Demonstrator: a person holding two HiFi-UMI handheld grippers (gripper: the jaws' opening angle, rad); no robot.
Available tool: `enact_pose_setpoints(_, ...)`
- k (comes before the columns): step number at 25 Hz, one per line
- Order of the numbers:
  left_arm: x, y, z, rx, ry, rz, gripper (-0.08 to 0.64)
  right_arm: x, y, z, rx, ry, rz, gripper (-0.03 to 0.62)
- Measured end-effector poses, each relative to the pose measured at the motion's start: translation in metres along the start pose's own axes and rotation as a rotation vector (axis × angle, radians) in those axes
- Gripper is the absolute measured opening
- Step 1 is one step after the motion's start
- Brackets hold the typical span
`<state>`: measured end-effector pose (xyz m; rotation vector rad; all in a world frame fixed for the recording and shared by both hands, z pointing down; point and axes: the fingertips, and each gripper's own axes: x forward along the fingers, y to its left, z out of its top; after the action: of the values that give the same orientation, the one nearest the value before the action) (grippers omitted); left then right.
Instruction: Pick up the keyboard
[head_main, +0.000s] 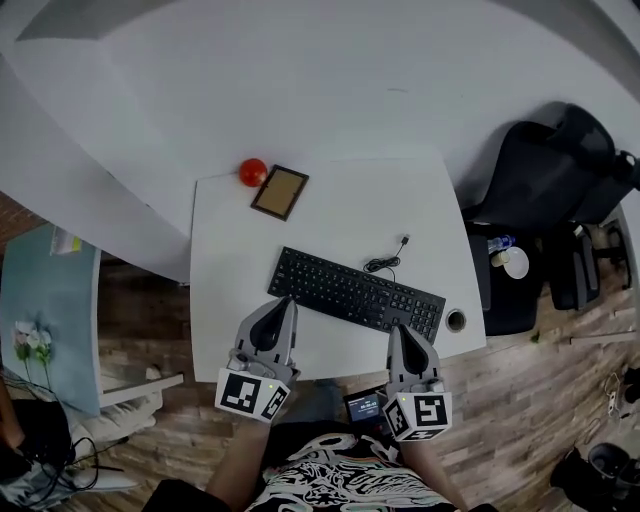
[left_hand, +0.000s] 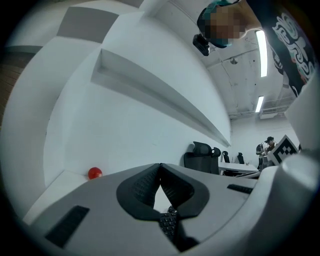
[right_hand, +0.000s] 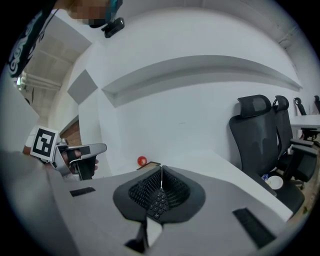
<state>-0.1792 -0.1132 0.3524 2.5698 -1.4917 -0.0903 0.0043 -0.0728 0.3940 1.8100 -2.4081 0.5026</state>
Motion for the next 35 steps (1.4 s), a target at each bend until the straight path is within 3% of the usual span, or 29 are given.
enact_pose_setpoints(7,0.022,0.010,-0.010,0.069,0.056,-0.020,0.015,0.009,-0.006,-0.011,0.085,0.029,0.017,0.029)
enact_pose_setpoints(14,0.063,-0.006,-0.031,0.189,0.186,-0.119,0.017,0.018,-0.019,-0.035,0.242,0.119,0.038,0.029)
enact_pose_setpoints(17,0.082,-0.019,-0.050,0.236,0.255,-0.192,0.017,0.016,-0.030,-0.052,0.311,0.151,0.004,0.029)
enact_pose_setpoints(29,0.114,-0.038,-0.130,0.261,0.505,-0.411,0.017,0.032,-0.027,-0.116,0.617,0.250,-0.057,0.029)
enact_pose_setpoints(35,0.131,-0.037,-0.154,0.246,0.556,-0.470,0.018,0.042,-0.025,-0.151,0.795,0.283,-0.085,0.029)
